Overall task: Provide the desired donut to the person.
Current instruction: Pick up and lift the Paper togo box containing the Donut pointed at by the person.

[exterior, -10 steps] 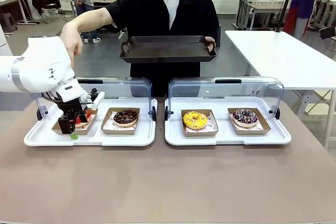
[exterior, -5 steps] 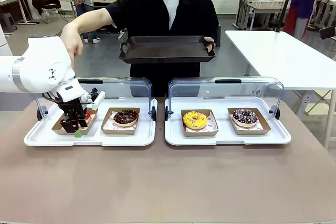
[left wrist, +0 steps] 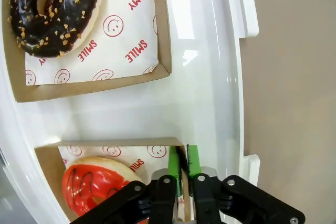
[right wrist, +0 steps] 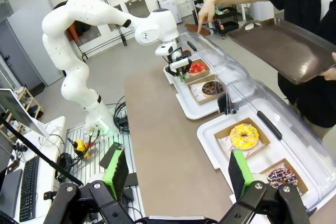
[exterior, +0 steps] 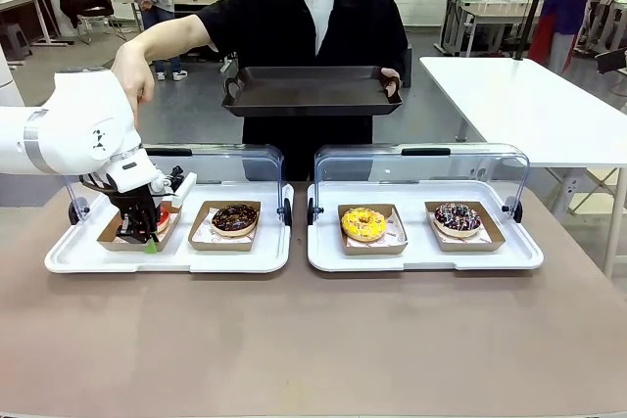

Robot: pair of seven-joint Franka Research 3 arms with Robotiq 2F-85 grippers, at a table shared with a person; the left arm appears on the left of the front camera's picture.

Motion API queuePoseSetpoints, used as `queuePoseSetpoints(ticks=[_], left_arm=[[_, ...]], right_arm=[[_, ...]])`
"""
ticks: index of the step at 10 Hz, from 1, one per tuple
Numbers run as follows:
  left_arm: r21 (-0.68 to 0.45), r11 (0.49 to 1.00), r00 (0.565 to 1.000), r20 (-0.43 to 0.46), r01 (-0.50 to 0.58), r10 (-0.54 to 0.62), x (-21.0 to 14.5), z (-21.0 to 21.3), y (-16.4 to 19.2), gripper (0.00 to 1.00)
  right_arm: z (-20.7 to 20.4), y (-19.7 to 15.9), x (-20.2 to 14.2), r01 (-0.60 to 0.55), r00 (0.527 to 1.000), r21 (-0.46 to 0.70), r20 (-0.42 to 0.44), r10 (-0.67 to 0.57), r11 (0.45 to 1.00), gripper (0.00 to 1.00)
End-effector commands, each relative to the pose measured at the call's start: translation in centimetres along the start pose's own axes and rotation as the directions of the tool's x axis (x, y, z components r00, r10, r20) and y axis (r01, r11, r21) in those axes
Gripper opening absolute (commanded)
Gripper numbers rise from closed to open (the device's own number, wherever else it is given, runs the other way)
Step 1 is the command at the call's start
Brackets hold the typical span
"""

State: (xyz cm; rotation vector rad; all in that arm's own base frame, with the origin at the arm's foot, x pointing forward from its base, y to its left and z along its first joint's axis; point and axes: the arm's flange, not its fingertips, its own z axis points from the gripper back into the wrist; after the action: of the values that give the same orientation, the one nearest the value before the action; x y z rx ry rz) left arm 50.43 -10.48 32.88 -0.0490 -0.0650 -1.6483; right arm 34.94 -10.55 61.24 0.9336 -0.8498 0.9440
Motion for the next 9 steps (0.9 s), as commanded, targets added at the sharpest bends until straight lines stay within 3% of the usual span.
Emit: queuePoseSetpoints(ticks=[1,4,6,9], left_arm=[[-0.006,1.000,0.999,0.027,0.021,-0.021,-0.4,-0.1,0.1,0.00],[-0.001,1.000,1.000,0.021,0.022,-0.022,-0.4,0.0,0.1,0.00],[-0.019,0.999,0.999,-0.001,-0.050,0.050,-0.5,1.3,-0.1,0.00],[0.013,0.992,0.990,-0.058,-0.125,0.125,-0.3,9.2,-3.1,0.00]], right_arm=[[-0.1,-0.2,0.1,-0.015,1.000,0.008,0.017,0.015,1.000,1.00],[-0.1,-0.2,0.1,-0.015,1.000,0.008,0.017,0.015,1.000,1.00],[-0.1,-0.2,0.1,-0.015,1.000,0.008,0.017,0.015,1.000,1.00],[-0.1,-0.2,0.1,-0.015,1.000,0.008,0.017,0.015,1.000,1.00]])
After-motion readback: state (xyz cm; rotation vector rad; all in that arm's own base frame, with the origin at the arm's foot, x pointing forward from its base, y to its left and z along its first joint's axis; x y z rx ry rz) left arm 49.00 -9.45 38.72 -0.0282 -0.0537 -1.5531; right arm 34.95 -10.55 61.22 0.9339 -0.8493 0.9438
